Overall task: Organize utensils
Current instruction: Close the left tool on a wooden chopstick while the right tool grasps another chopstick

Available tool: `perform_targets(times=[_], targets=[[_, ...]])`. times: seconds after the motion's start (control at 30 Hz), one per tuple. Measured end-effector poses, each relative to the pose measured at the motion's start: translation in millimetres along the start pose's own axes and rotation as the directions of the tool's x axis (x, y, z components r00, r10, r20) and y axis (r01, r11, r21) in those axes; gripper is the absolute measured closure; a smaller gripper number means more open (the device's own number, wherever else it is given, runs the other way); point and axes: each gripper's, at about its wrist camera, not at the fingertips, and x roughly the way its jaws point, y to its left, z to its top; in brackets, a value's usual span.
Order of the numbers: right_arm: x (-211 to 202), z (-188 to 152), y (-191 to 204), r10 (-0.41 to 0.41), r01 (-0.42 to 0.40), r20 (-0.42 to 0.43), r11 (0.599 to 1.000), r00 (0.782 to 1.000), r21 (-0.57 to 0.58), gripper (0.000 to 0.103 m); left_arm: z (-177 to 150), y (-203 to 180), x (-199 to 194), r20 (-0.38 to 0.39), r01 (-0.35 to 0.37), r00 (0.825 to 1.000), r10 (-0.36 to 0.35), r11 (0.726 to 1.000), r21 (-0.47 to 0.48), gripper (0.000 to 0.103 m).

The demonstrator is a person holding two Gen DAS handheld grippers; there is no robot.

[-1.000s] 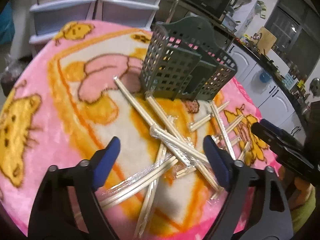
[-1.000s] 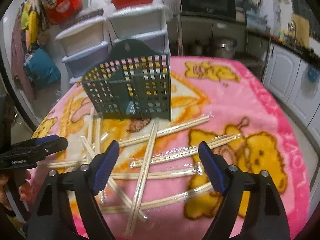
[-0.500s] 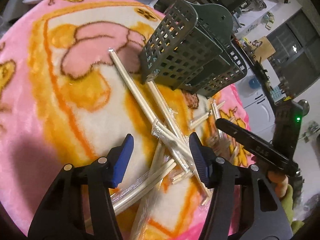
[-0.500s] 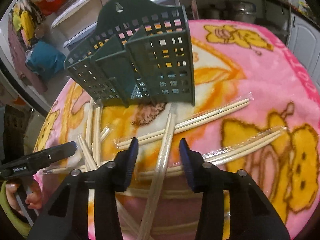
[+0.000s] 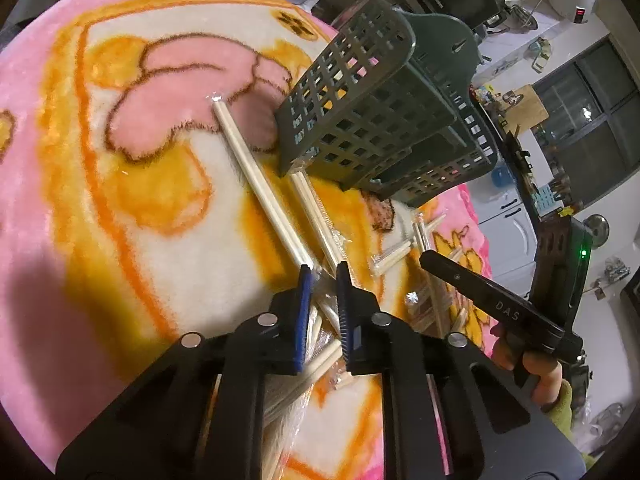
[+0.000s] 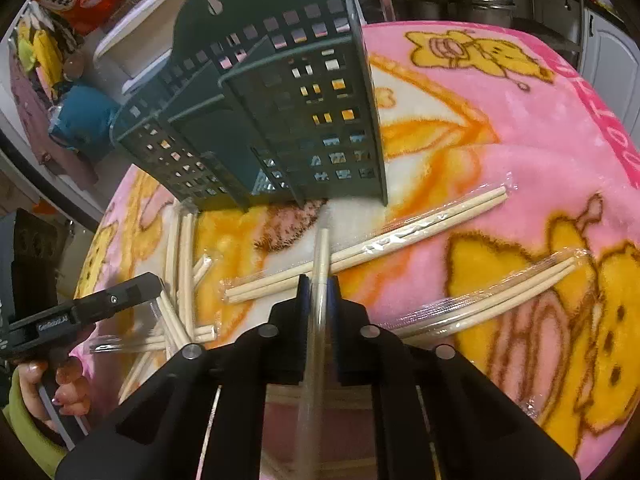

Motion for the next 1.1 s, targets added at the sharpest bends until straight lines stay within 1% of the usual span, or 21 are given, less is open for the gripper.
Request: perform_targets(times=[0.03, 0.13, 0.33, 0.4, 0.5, 0.53, 0.57, 0.6, 0.63, 0.67, 0.73, 0.83, 0.9, 1.0, 1.07, 1.1], targets=[[-2.9, -0.1, 0.0, 0.004, -0.004, 0.006, 1.000, 1.000, -0.001, 0.095, 0.2, -1.8, -4.7, 0.011, 0.002, 1.000, -0.003, 1.000, 0.007, 0.098], [-15.9, -0.5, 2.8, 0.016, -0.015, 0.035, 1.000, 0.999, -0.014, 0.097, 2.5, -8.2, -15.5, 0.038, 0.005, 0.999, -0.006, 0.999, 0.032, 0.101], [-50.1, 1.8, 11.4, 0.041, -0.036, 0.115, 0.998, 0.993, -0.042, 0.097, 10.2, -35.3, -38.6, 0.107, 0.023, 0.994, -0.035, 0.993, 0.114, 0.103], [-61.0, 2.8, 14.6, 0.044, -0.037, 0.138, 0.998, 0.989, -0.052, 0.097, 10.5, -44.8, -39.7, 0.115, 0.010, 0.993, -0.027, 0.989, 0.147, 0.103], [-75.1, 3.3, 17.6, 0.048, -0.037, 0.168, 0.997, 0.985, -0.063, 0.097, 9.0, -48.3, -38.3, 0.138, -0.037, 0.990, 0.013, 0.985, 0.171, 0.103], [-78.2, 4.3, 19.4, 0.046, -0.035, 0.176, 0.997, 0.983, -0.066, 0.097, 8.5, -47.0, -36.4, 0.134, -0.052, 0.991, 0.029, 0.984, 0.172, 0.096], [-80.9, 5.7, 21.2, 0.046, -0.033, 0.183, 0.997, 0.982, -0.069, 0.097, 8.8, -42.2, -30.2, 0.110, -0.068, 0.993, 0.050, 0.984, 0.165, 0.089], [-84.5, 6.2, 22.5, 0.047, -0.033, 0.193, 0.997, 0.980, -0.073, 0.097, 8.4, -37.3, -25.6, 0.091, -0.078, 0.994, 0.065, 0.985, 0.153, 0.074], [-87.0, 6.6, 23.8, 0.049, -0.035, 0.200, 0.997, 0.979, -0.075, 0.097, 7.2, -30.1, -21.5, 0.076, -0.080, 0.995, 0.071, 0.988, 0.129, 0.071], [-89.0, 6.5, 25.4, 0.050, -0.036, 0.206, 0.997, 0.977, -0.076, 0.097, 6.5, -25.5, -19.2, 0.062, -0.074, 0.996, 0.067, 0.990, 0.117, 0.071], [-94.8, 6.7, 27.6, 0.059, -0.042, 0.221, 0.996, 0.974, -0.080, 0.097, 4.5, -19.3, -13.8, 0.047, -0.088, 0.995, 0.083, 0.991, 0.105, 0.071], [-102.0, 7.9, 30.7, 0.064, -0.044, 0.239, 0.995, 0.969, -0.087, 0.097, 2.0, -15.7, -5.4, 0.032, -0.107, 0.994, 0.104, 0.987, 0.116, 0.071], [-107.1, 8.7, 32.1, 0.065, -0.044, 0.250, 0.995, 0.966, -0.089, 0.097, -0.2, -15.0, -0.6, 0.019, -0.102, 0.995, 0.100, 0.987, 0.121, 0.071], [-113.8, 9.7, 32.5, 0.066, -0.044, 0.266, 0.995, 0.962, -0.091, 0.097, -3.1, -16.5, 4.6, 0.013, -0.111, 0.994, 0.110, 0.984, 0.136, 0.078], [-117.3, 10.5, 32.2, 0.065, -0.041, 0.276, 0.995, 0.959, -0.091, 0.097, -4.2, -17.5, 8.0, 0.008, -0.113, 0.994, 0.113, 0.983, 0.142, 0.086], [-119.8, 11.4, 32.6, 0.066, -0.042, 0.281, 0.995, 0.958, -0.091, 0.097, -4.4, -18.5, 9.4, 0.009, -0.119, 0.993, 0.119, 0.982, 0.149, 0.094]])
